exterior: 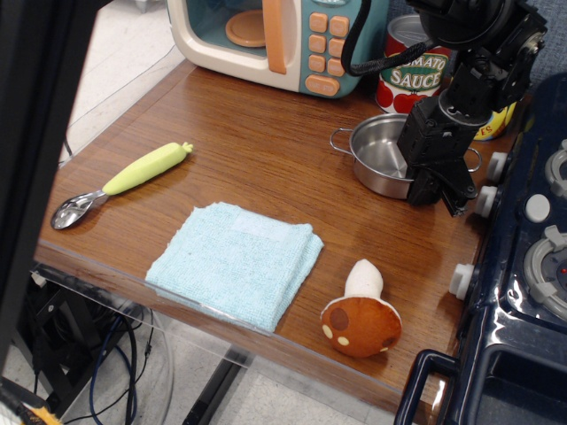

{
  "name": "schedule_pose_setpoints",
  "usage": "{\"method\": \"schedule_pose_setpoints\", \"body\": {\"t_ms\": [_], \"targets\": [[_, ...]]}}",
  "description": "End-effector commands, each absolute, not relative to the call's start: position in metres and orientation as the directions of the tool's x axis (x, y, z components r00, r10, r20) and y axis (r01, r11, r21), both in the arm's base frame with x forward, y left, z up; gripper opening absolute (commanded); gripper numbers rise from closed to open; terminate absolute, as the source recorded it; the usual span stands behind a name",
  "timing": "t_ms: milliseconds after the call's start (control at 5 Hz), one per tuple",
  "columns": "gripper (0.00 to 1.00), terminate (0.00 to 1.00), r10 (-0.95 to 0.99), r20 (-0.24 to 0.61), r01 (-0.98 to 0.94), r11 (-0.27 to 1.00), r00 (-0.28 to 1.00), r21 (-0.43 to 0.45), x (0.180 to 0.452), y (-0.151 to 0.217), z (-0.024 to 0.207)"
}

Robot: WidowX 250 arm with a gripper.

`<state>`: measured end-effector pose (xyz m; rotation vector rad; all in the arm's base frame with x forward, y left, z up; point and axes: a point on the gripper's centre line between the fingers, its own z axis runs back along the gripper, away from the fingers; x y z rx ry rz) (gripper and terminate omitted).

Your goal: Move the bowl to the right side of the table

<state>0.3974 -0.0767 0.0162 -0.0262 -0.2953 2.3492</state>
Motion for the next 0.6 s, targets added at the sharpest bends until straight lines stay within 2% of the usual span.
{"method": "schedule_pose_setpoints", "body": {"t_ms": [0, 200, 400], "targets": [[1.00, 0.00, 0.671, 0.051, -0.663, -0.715, -0.740, -0.221, 0.397, -0.064, 0.032], [1.00, 0.00, 0.668, 0.037, -0.658, -0.720, -0.743, -0.221, 0.395, -0.062, 0.041], [1.00, 0.00, 0.668, -0.003, -0.649, -0.724, -0.744, -0.233, 0.392, -0.059, 0.061]]}}
